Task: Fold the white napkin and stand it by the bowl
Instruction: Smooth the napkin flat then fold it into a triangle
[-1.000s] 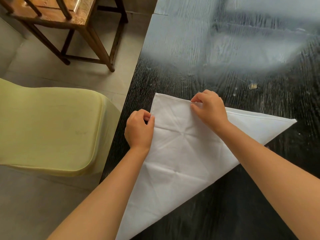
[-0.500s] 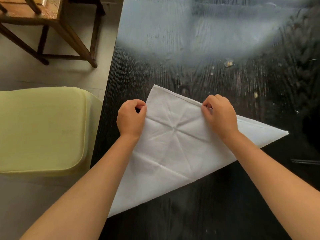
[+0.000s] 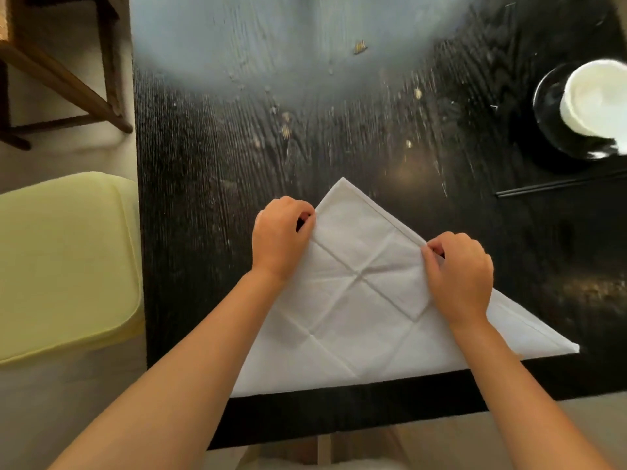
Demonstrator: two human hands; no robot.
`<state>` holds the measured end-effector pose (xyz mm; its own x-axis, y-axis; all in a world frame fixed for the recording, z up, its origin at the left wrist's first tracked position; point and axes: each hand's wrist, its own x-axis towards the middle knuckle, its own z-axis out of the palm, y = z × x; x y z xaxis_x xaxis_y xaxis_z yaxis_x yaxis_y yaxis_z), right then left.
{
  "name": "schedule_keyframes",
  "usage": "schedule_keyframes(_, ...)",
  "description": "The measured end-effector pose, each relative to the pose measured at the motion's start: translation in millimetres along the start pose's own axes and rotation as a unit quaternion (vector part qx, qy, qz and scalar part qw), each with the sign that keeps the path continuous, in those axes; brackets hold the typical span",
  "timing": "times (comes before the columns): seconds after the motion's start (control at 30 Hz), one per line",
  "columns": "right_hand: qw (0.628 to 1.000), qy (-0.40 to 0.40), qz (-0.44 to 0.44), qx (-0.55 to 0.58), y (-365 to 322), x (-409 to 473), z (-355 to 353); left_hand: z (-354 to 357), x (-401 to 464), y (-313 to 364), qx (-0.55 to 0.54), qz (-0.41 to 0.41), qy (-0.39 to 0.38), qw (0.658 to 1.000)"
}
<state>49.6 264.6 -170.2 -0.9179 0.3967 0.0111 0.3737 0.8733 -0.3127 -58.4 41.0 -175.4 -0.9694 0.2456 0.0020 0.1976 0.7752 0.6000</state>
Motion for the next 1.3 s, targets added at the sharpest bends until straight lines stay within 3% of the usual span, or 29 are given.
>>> schedule_keyframes(0.13,0.998,0.045,-0.018,-0.047,-2.6,-17.3,2.0,14.0,-20.5,17.9,0.057,0.073,0.053,0.994)
schedule_keyframes(0.27,0.991,-0.040,-0.099,-0.081,-24.5,-37.2,20.7,46.2,-34.2,41.2,0.124,0.187,-0.061,0.973)
schedule_keyframes(0.37,0.984,-0.103,-0.106,-0.095,-25.2,-46.4,33.5,65.0,-31.1,42.0,0.173,0.171,-0.117,0.963)
schedule_keyframes(0.53,0.980,-0.128,-0.119,-0.099,-0.1,-58.0,24.2,64.8,-29.2,40.8,0.207,0.161,-0.135,0.955)
schedule_keyframes(0.9,0.968,-0.161,-0.031,-0.188,141.4,-84.3,-38.4,65.0,-28.9,41.9,0.231,0.157,-0.134,0.951)
schedule_keyframes(1.07,0.982,-0.094,0.057,-0.156,109.0,-92.0,-37.8,65.3,-29.2,43.0,0.232,0.155,-0.131,0.951)
schedule_keyframes(1.2,0.983,-0.119,-0.104,-0.094,31.7,-99.3,-9.6,67.1,-28.2,41.2,0.238,0.159,-0.126,0.950)
schedule_keyframes(1.3,0.976,-0.145,-0.131,-0.094,6.8,-96.5,12.0,67.0,-28.8,40.1,0.242,0.161,-0.129,0.948)
